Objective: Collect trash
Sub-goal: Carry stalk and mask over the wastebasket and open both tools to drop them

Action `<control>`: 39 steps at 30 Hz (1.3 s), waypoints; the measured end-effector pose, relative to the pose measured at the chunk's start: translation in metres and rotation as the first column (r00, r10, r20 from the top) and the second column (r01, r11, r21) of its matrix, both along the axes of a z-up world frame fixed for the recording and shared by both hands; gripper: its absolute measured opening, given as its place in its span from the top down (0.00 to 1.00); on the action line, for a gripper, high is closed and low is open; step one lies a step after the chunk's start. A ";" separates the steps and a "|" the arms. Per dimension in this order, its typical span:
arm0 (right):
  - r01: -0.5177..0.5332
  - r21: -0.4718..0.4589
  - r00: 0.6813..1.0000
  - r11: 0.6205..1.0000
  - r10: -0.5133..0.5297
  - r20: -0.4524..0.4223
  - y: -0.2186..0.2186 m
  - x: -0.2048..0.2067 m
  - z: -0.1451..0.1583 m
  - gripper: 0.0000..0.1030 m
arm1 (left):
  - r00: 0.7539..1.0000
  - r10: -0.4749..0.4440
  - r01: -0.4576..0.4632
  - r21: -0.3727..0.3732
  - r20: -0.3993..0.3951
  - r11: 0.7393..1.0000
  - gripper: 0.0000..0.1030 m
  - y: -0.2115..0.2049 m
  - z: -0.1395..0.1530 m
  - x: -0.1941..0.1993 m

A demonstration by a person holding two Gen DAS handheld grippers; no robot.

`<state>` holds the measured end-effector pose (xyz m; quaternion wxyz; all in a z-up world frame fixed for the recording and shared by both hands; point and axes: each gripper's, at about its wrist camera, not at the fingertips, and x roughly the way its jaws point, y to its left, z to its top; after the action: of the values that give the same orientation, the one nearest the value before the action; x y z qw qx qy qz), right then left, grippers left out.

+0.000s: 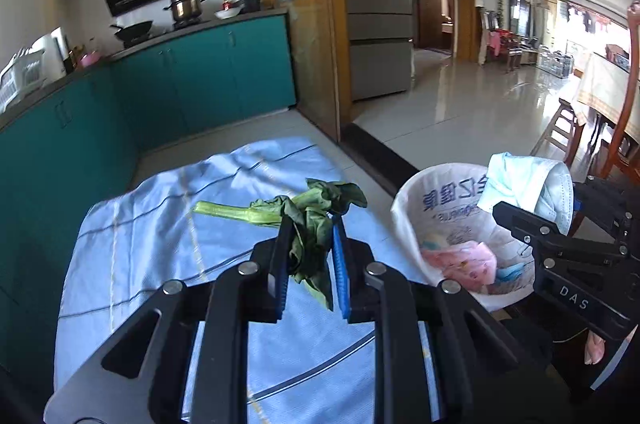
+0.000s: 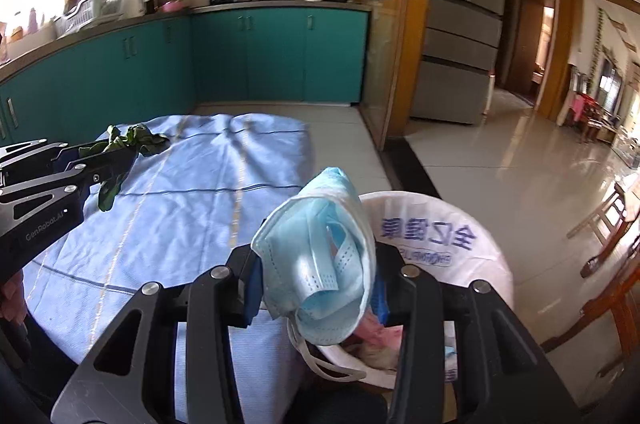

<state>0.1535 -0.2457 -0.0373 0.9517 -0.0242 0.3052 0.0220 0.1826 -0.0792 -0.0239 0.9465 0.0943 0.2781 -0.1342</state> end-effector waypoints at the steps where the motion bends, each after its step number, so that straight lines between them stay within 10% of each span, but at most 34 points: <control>1: 0.021 -0.003 1.000 1.000 -0.021 0.007 -0.008 -0.002 0.002 0.59 | 1.000 -0.018 0.018 0.001 0.007 1.000 0.80 -0.009 0.002 0.000; 15: 0.199 0.009 0.980 0.980 -0.199 0.010 -0.081 -0.017 -0.003 0.59 | 0.976 -0.216 0.216 0.047 -0.006 0.975 0.80 -0.116 -0.015 0.018; 39: 0.316 0.034 0.946 0.948 -0.312 -0.090 -0.128 -0.003 -0.049 0.59 | 0.944 -0.287 0.296 0.033 -0.164 0.955 0.80 -0.208 -0.086 0.072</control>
<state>0.1510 -0.3740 -0.0865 0.9298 0.0485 0.3439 -0.1218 0.2550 -0.2872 -0.1098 0.8883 0.1506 0.3385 -0.2716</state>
